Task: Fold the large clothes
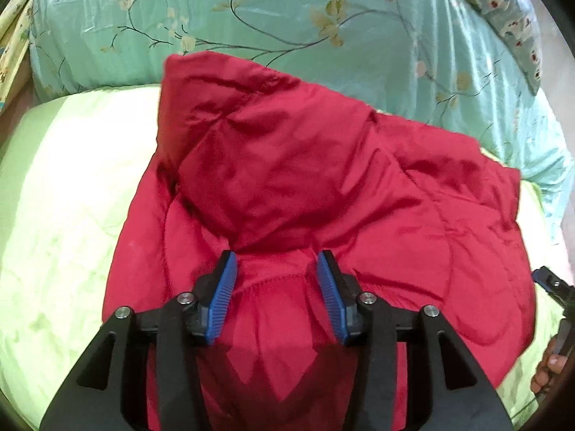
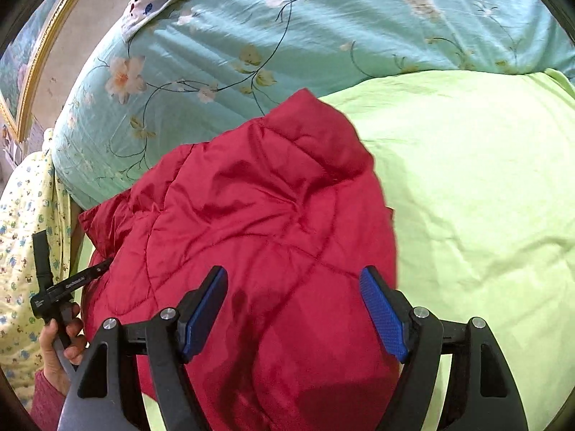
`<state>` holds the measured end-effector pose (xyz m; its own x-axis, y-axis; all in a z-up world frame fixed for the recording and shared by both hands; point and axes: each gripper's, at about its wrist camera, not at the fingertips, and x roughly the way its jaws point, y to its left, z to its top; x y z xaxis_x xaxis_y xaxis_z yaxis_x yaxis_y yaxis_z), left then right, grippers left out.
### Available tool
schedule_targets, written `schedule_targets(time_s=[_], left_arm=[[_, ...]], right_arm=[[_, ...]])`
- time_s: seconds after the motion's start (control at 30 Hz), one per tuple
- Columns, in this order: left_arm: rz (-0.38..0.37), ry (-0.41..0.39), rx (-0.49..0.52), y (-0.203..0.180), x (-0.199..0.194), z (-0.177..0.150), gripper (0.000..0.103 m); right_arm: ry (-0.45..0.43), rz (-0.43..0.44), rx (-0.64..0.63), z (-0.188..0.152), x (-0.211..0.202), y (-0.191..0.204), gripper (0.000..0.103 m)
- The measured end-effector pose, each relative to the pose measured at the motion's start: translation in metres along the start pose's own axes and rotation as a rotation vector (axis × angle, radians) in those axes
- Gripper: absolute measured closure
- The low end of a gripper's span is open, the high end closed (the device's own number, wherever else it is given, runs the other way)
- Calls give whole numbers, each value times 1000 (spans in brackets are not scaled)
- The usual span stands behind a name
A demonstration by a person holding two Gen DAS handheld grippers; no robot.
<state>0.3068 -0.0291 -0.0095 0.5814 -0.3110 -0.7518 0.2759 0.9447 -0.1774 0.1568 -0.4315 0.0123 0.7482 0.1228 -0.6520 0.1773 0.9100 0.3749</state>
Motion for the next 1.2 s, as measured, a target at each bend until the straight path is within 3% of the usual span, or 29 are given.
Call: schedule_targets(time_s=[0.33, 0.53, 0.77, 1.1, 1.2], left_arm=[[-73, -39, -14, 16, -40, -21, 42], [-91, -68, -45, 42, -56, -31, 27], [-89, -55, -128, 79, -48, -33, 27], [-328, 21, -317, 118, -4, -39, 26], [-368, 33, -359, 122, 7, -38, 20]], right_arm=[[19, -29, 0, -11, -8, -14, 23], [36, -27, 24, -13, -4, -26, 23], [49, 2, 53, -14, 2, -34, 22], [94, 79, 142, -14, 19, -51, 20], [105, 102, 162, -14, 24, -55, 18]])
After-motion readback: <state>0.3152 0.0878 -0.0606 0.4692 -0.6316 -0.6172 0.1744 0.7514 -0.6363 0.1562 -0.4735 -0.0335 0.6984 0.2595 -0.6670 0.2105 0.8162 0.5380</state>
